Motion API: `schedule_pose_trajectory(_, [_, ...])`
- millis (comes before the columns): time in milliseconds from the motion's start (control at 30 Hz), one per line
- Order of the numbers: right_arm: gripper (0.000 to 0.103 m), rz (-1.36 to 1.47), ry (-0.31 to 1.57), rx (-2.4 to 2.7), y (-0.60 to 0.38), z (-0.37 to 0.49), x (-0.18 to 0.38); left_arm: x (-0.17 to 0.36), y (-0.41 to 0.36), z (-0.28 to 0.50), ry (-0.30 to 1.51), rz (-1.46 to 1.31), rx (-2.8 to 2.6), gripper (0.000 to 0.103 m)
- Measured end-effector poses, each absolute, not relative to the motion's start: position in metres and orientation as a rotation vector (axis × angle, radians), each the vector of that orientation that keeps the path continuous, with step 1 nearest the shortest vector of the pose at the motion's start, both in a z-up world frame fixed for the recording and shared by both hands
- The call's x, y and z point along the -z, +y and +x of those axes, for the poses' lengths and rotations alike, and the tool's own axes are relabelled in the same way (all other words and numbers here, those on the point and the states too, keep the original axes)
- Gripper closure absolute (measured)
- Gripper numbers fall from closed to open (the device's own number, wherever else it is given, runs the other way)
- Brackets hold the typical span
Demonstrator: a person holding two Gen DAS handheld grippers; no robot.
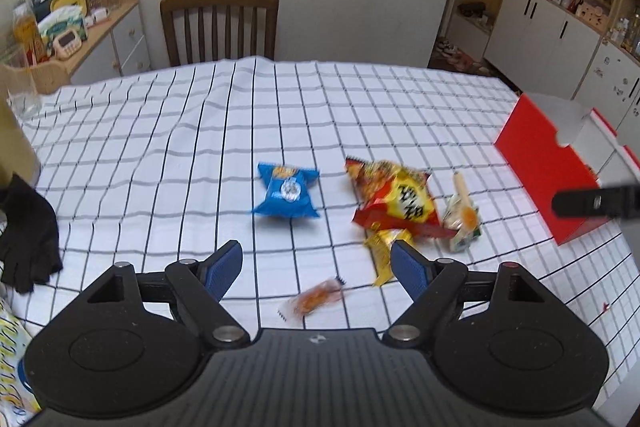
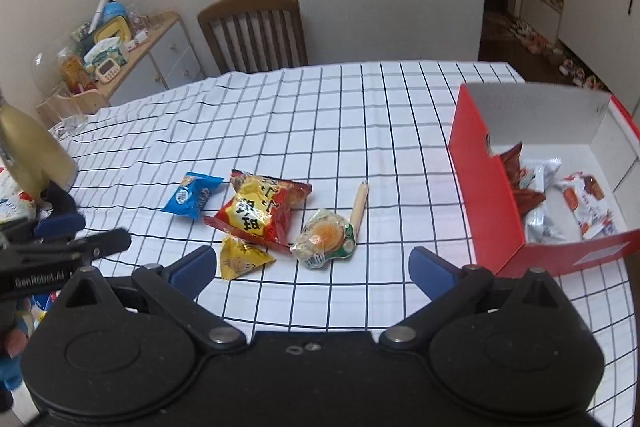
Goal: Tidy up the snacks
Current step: 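Move both tools back from the box toward the snacks on the table, then grasp the small orange candy with the left gripper while the right grasps the egg snack packet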
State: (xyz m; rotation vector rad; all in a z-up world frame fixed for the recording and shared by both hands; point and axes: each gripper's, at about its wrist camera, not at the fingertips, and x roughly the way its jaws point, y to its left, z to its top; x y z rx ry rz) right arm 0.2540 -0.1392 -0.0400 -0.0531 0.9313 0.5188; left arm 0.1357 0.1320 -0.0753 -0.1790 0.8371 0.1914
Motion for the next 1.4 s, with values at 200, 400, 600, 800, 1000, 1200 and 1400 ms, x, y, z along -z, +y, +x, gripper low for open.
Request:
schedule_pose_trajectory(200, [0.002,-0.015,0.985,-0.448,-0.137,0.277,0.056,0.102,0.134,0.138,0.864,-0.163,-0.185,0.022])
schedule_pose_trajectory(400, [0.004,0.013,1.037,-0.385,-0.128,0.3,0.073,0.126,0.14,0.141,0.896,-0.171,-0.18,0.022])
schedule_pose_trajectory(600, [0.011,0.033,1.086,-0.341,-0.114,0.322,0.092,0.143,0.141,0.143,0.929,-0.178,-0.17,0.022])
schedule_pose_trajectory(800, [0.019,0.012,1.135,-0.318,-0.1,0.337,0.113,0.155,0.136,0.149,0.947,-0.153,-0.147,0.022])
schedule_pose_trajectory(1000, [0.024,0.004,1.174,-0.327,-0.093,0.343,0.128,0.161,0.137,0.158,0.957,-0.164,-0.132,0.024])
schedule_pose_trajectory(1200, [0.026,0.016,1.206,-0.333,-0.088,0.346,0.137,0.165,0.135,0.164,0.973,-0.157,-0.124,0.042])
schedule_pose_trajectory(1400, [0.03,0.0,1.219,-0.347,-0.079,0.347,0.142,0.165,0.133,0.167,0.972,-0.126,-0.122,0.053])
